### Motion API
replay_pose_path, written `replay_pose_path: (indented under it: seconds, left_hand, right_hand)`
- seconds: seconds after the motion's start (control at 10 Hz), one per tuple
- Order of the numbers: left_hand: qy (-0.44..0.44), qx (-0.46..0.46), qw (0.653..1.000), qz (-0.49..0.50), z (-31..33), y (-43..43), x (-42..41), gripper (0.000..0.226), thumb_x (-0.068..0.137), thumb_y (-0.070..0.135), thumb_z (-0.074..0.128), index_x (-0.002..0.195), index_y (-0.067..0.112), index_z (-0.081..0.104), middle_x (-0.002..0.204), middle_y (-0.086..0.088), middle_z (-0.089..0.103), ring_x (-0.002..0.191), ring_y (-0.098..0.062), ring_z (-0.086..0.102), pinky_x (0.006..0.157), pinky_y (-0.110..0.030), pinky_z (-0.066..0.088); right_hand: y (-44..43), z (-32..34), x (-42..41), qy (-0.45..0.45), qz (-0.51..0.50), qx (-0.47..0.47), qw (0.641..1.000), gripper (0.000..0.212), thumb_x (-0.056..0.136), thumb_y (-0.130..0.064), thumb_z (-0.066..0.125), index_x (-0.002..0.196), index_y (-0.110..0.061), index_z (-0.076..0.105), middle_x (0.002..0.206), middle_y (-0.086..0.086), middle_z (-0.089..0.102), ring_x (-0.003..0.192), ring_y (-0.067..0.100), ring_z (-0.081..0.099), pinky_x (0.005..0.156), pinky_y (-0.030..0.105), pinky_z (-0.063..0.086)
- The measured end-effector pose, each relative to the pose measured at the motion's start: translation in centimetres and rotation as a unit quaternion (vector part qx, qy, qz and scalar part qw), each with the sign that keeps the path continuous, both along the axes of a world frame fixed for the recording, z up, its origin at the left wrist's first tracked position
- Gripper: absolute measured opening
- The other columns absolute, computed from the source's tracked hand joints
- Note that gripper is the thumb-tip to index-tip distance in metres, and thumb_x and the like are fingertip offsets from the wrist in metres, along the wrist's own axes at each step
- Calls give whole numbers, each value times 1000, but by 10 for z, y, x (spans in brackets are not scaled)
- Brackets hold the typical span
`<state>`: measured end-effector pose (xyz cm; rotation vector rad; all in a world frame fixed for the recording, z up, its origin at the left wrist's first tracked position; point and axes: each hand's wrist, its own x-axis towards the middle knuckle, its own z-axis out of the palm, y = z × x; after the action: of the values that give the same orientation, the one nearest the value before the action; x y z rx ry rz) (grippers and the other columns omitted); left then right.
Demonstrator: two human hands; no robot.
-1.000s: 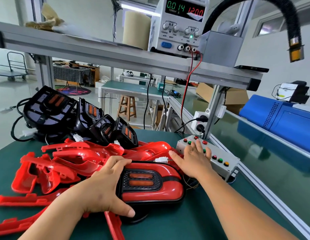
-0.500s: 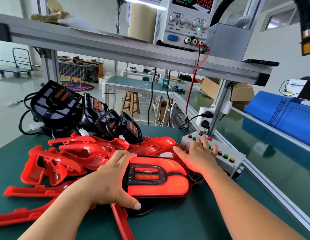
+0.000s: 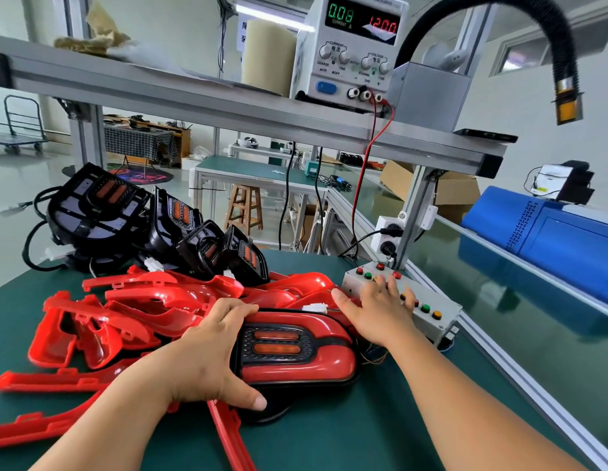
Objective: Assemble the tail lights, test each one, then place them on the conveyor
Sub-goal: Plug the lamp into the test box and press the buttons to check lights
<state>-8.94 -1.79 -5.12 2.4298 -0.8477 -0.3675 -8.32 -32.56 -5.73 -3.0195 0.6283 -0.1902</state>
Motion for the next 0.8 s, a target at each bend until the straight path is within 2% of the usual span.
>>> replay_pose_path:
  seconds: [0.1,0.2,0.7,0.8]
  left_hand:
    - [6,-2,1000,-3,0,0,0,137,41,73,79,149,37,4,130,35,4,131,-23,34,109,-42,38]
    - [5,-4,1000,-5,0,0,1,137,40,74,78,149,37,3,131,34,5,131,-22,34,109,-42,38]
    - [4,-2,1000,-4,1,-1,-1,137,43,72,79,150,36,2,132,32,5,131,-21,34,110,-40,37]
    - [-9,-5,1000,-3,1,-1,-1,140,37,75,74,151,34,3,133,33,4,134,-16,32,113,-35,33]
  right_hand:
    - [-1,-2,-15,-11,-27,7,1000,121,66,-91,-6,153,-11,22,163,15,0,150,30,-5,116,55,-8]
    - [-2,-3,-29,-11,-43,0,999,127,60,-90,-13,153,-10,19,163,15,-3,150,31,-6,116,54,-9]
    - [-7,-5,-50,-7,-70,-32,997,133,53,-91,-19,148,-12,31,163,16,4,150,29,2,115,53,-6]
    - [-6,-5,-52,-3,-75,-19,997,132,55,-92,-15,152,-10,21,163,16,-1,151,29,0,117,54,-1]
